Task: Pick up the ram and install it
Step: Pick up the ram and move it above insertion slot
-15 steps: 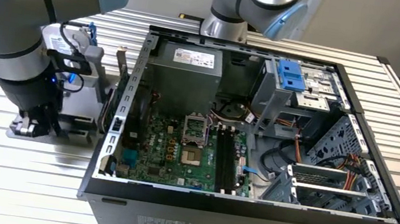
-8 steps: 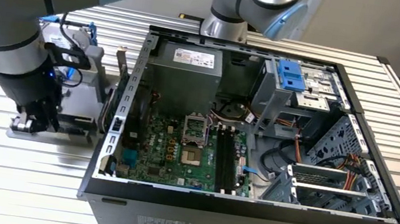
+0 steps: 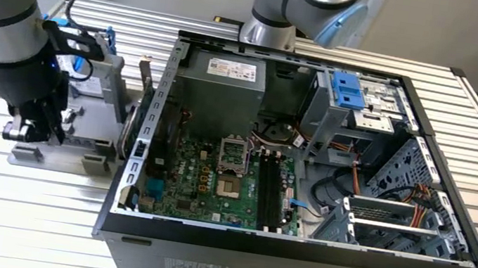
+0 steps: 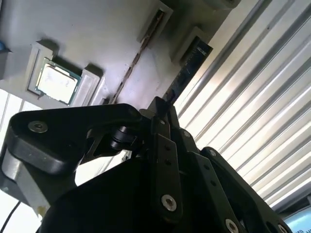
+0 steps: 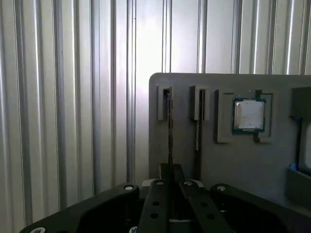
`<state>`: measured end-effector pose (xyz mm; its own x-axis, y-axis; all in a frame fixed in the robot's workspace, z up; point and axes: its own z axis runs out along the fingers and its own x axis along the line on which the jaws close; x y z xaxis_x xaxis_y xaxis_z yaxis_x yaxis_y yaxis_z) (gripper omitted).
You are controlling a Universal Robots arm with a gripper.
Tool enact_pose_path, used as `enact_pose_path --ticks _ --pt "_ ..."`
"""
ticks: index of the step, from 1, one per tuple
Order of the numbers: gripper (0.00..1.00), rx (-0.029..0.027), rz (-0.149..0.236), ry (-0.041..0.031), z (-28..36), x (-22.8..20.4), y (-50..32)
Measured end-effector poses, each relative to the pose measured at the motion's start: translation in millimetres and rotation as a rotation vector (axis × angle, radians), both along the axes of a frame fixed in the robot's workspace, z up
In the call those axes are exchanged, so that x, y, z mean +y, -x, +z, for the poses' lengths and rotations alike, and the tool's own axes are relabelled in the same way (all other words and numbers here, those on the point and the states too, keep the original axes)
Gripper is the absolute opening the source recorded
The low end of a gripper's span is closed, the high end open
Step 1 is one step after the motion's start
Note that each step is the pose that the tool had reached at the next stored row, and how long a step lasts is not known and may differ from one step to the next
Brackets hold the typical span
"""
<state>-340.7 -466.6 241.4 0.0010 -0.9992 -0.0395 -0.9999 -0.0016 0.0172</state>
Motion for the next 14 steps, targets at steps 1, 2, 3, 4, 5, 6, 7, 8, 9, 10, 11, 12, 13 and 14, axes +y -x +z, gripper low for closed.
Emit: enact_pose_path --ticks 1,2,3,4,5,6,7,8,9,10,11,12,13,14 --pt "0.0 0.0003 0.0 0.0001 4.5 0.0 0.0" --pt "0.0 0.0004 0.0 0.0 8.1 0.0 0.0" --pt "0.0 0.0005 0.0 -0.0001 11.7 0.0 0.0" --pt "0.0 0.0007 0.0 0.0 14.4 0.0 0.0" --pt "0.0 0.0006 0.0 -0.0001 16.7 0.0 0.0" --pt "0.0 0.0006 0.0 -0.0006 19.4 0.0 0.0" --pt "0.0 0.0005 0.0 -0.0014 23.0 0.0 0.0" --pt "0.0 0.0006 0.0 -0.0014 27.4 0.0 0.0" --pt "0.0 0.0006 0.0 -0.0017 31.6 0.0 0.0" --pt "0.0 0.0005 0.0 -0.0019 36.3 0.0 0.0" --pt "0.0 0.0008 0.0 -0.0018 41.1 0.0 0.0" --pt "0.0 0.0007 0.0 -0.0019 45.4 0.0 0.0" --pt "0.0 0.0007 0.0 -0.002 49.7 0.0 0.0" --pt "0.0 0.0007 0.0 -0.0019 54.4 0.0 0.0"
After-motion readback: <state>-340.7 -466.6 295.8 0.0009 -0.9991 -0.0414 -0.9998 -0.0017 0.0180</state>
